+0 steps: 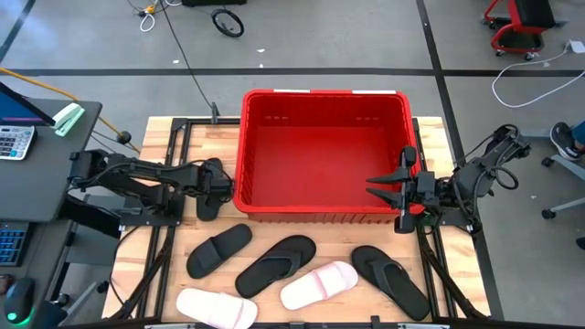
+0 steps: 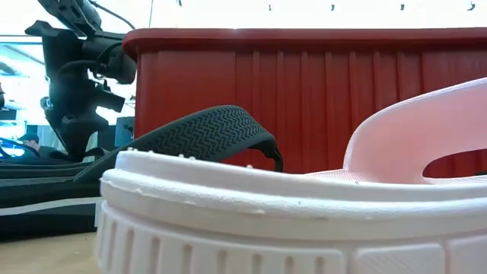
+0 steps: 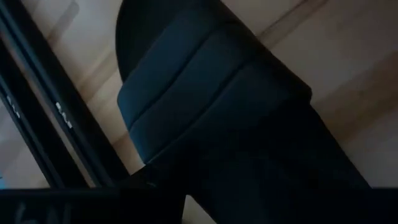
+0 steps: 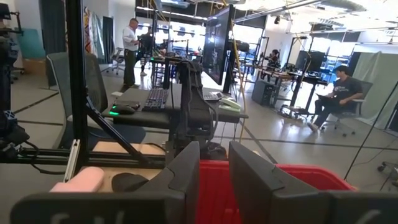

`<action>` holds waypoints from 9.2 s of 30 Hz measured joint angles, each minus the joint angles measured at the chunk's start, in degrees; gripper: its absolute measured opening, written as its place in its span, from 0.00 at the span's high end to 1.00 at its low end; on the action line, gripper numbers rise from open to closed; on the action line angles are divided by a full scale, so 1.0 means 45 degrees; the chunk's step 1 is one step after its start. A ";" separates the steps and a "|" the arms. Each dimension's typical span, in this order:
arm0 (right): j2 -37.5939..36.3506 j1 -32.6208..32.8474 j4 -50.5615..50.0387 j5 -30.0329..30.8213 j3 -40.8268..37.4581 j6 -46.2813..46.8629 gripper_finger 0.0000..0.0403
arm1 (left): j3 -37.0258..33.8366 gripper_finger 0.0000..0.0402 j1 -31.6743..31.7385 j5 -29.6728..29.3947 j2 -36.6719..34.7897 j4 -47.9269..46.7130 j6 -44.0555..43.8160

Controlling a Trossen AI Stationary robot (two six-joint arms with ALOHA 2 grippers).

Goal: Pick and place slides into bin
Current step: Put the top black slide into the red bin, then put the black slide into the red bin

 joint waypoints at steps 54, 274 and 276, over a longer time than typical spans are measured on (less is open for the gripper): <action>0.0000 -0.0007 -0.0343 0.0005 0.0000 0.1486 0.77 | 1.5751 1.00 0.1092 -0.3892 0.4428 0.0198 0.9398; 0.0150 0.1836 0.0761 -0.3279 0.2608 0.2229 0.77 | 1.5545 0.97 0.0067 -0.8321 1.0631 1.3958 -1.1300; 0.0156 0.1836 0.0492 -0.3283 0.2608 0.2221 0.77 | 1.5545 0.97 0.0132 -0.9050 1.0854 1.3939 -1.1759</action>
